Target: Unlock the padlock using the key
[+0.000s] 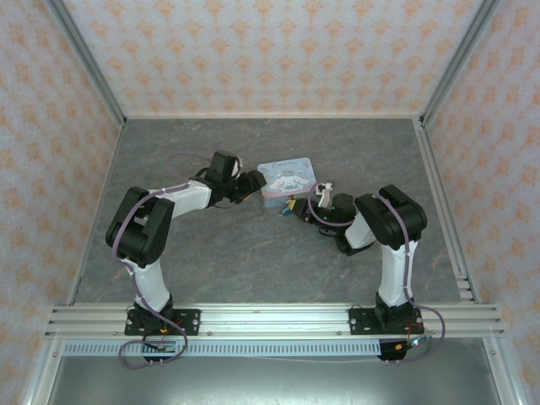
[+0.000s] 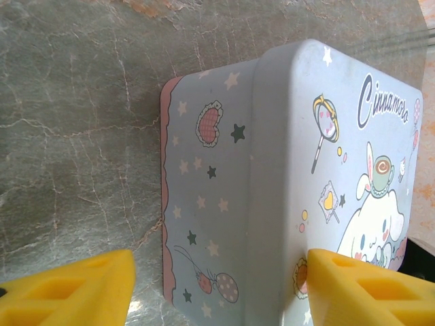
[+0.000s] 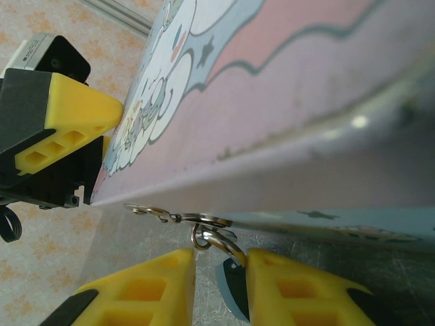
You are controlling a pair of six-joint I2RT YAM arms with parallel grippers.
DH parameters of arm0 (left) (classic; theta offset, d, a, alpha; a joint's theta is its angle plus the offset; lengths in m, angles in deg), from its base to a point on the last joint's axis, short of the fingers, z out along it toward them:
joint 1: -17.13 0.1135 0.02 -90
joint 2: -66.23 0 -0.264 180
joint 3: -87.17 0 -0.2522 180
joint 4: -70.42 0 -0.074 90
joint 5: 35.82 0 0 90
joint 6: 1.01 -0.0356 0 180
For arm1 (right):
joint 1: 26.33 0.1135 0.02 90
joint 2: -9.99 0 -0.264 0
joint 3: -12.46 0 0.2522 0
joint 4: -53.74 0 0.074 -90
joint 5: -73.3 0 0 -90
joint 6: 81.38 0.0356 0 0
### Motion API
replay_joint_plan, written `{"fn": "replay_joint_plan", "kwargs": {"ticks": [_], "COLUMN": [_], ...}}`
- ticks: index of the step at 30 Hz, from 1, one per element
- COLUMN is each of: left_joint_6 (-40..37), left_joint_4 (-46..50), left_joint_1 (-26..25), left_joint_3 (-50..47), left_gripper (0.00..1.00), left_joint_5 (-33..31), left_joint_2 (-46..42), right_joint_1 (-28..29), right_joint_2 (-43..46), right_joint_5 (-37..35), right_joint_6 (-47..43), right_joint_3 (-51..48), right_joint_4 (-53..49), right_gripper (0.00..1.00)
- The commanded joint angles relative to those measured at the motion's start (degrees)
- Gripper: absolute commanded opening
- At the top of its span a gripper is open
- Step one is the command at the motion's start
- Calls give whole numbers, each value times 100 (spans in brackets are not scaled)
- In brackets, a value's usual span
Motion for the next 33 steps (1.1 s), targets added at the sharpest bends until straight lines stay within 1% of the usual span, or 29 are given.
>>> {"fn": "replay_joint_plan", "kwargs": {"ticks": [1, 9, 16, 20, 33], "left_joint_6": [-40, -42, -56, -60, -69], "left_joint_4": [736, 755, 753, 779, 771], "left_joint_1": [-16, -13, -17, -13, -22], "left_joint_3": [-251, -246, -239, -248, -328], "left_gripper": [66, 66, 66, 66, 66], "left_joint_5": [-316, -316, -311, -343, -404], "left_joint_2": [72, 69, 63, 44, 0], "right_joint_1": [-2, -2, 1, -5, -102], "right_joint_2": [-41, -60, -74, -46, 307], "right_joint_5": [132, 134, 91, -56, -516], "right_joint_6": [11, 27, 62, 71, 113], "right_joint_3": [-36, 36, 45, -15, -321], "right_joint_4": [414, 415, 392, 390, 386], "right_gripper": [24, 20, 6, 0, 0]}}
